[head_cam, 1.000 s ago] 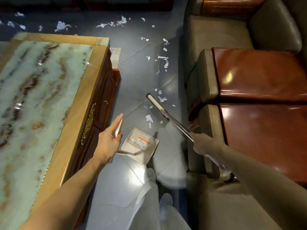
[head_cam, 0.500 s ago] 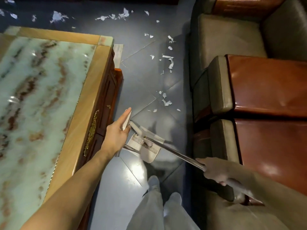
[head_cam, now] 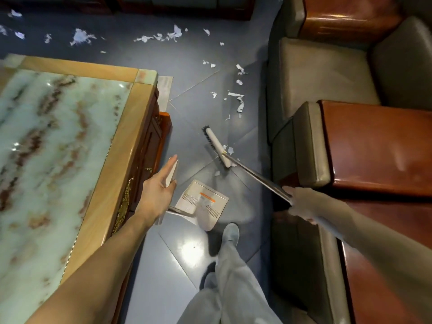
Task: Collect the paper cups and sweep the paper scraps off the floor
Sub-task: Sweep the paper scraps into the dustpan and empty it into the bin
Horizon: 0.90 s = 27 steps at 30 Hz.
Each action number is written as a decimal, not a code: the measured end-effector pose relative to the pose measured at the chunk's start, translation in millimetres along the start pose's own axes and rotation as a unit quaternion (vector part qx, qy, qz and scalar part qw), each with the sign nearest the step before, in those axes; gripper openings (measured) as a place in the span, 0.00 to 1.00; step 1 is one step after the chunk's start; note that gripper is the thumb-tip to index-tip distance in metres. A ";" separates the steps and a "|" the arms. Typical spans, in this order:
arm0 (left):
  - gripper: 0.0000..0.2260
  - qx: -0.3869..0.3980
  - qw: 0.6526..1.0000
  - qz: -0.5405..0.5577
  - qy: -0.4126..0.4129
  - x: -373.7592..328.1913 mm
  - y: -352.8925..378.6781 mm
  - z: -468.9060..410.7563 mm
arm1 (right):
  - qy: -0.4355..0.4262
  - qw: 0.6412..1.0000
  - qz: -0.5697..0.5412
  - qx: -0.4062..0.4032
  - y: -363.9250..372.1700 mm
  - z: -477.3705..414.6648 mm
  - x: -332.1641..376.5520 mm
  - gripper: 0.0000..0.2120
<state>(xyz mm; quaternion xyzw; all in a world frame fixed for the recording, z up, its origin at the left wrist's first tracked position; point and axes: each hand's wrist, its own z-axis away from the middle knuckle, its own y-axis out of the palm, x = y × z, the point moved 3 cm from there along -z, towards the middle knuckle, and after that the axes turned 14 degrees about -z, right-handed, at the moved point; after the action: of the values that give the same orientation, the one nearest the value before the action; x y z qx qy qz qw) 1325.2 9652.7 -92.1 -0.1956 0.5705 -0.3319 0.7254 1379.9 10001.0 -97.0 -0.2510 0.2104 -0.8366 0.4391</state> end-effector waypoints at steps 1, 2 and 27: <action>0.29 -0.001 1.000 0.000 0.002 -4.1 -0.9 -8.2 | 0.002 1.000 0.004 -0.006 -11.7 -16.3 6.3 0.24; 0.29 -0.001 1.000 0.004 0.001 -8.4 -1.4 -15.1 | -0.001 1.000 0.016 -0.018 -22.7 -31.8 13.0 0.22; 0.30 0.050 0.998 0.041 -0.014 -29.0 4.7 -58.9 | 0.077 0.995 -0.050 0.050 -13.3 -2.8 -18.6 0.35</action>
<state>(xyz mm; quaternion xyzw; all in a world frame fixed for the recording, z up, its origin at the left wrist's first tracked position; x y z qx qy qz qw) 1266.3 9682.0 -91.0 -0.1404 0.5505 -0.3270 0.7552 1379.0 10024.0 -95.9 -0.1740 0.1885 -0.8838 0.3913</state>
